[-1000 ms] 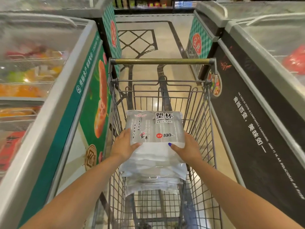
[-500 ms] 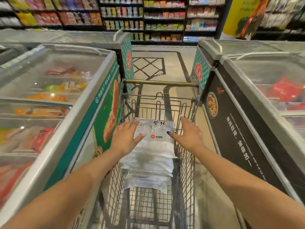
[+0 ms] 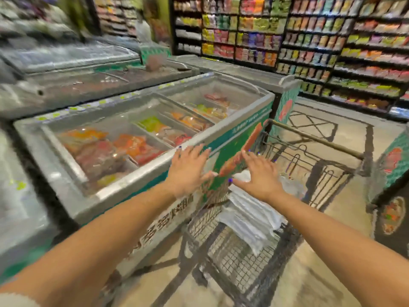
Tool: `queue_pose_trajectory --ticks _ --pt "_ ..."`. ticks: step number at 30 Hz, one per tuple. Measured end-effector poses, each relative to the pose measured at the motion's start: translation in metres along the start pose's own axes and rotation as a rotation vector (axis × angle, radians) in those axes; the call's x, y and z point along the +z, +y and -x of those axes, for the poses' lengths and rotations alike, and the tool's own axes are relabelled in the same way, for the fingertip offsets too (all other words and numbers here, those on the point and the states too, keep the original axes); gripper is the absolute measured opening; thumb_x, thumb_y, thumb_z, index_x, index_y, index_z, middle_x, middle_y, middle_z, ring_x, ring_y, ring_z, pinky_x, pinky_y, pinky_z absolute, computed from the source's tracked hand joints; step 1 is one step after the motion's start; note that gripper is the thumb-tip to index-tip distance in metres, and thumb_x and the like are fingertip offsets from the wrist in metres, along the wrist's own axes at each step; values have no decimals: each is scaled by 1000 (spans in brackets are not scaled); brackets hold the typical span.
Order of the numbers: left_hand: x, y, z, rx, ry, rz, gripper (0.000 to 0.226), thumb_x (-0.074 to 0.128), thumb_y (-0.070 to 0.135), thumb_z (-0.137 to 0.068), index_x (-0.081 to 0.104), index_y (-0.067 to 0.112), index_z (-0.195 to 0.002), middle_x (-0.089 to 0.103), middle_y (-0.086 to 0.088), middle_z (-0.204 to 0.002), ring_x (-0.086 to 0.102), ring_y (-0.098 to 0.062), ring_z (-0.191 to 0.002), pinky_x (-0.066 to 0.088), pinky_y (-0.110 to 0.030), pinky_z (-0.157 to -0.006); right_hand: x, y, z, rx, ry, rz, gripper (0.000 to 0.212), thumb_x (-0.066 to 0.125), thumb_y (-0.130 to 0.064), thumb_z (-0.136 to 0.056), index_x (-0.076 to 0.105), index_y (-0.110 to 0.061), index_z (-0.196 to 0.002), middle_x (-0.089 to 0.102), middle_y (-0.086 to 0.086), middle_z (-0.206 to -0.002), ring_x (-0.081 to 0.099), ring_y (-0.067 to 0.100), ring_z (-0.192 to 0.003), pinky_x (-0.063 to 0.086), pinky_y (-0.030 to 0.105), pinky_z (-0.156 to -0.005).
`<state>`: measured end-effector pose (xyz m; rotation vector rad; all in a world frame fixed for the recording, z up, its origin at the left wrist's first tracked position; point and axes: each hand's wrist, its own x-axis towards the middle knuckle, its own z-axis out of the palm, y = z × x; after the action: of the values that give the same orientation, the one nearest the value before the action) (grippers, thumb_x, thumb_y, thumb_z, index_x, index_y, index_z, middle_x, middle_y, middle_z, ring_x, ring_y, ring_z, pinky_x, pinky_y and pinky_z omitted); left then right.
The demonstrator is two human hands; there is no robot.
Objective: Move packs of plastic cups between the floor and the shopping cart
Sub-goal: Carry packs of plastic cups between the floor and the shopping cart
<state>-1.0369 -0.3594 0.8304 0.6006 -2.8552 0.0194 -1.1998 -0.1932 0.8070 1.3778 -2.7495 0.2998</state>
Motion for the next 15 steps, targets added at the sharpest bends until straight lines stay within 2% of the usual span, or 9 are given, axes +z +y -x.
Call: queue_pose_trajectory --ticks 3,5,7,10,15 --pt "-32 -59 71 -167 10 -112 80 37 70 -90 18 25 -154 17 -2 -161 15 -27 -147 10 -47 -119 -6 -84 -9 -198 15 2 94 39 -79 -83 8 -29 -157 13 -3 -164 12 23 -150 17 51 -119" --pt "-53 -101 128 -295 10 -155 86 26 76 -86 21 24 -154 20 -5 -161 19 -28 -146 12 -45 -119 -7 -147 -6 -331 16 -25 90 33 -79 -84 7 -30 -156 12 -5 -164 11 22 -150 13 50 -120" --pt "-76 -141 193 -425 26 -182 91 18 77 -80 28 20 -151 26 -7 -159 24 -29 -145 17 -44 -118 -8 -214 3 -464 19 -60 95 19 -84 -77 7 -33 -156 11 -7 -164 10 21 -150 10 49 -120" --pt "-113 -184 298 -622 63 -260 92 18 76 -81 32 17 -149 27 -9 -158 27 -31 -143 21 -45 -117 -11 -315 27 -658 47 -92 101 10 -84 -68 14 -32 -155 15 -8 -163 11 20 -150 11 46 -119" --pt "-163 -218 483 -926 68 -349 80 38 67 -90 23 18 -152 19 -7 -160 18 -29 -146 15 -44 -119 -9 -476 106 -944 31 -151 92 27 -81 -78 18 -31 -155 19 -5 -162 14 23 -149 12 45 -120"
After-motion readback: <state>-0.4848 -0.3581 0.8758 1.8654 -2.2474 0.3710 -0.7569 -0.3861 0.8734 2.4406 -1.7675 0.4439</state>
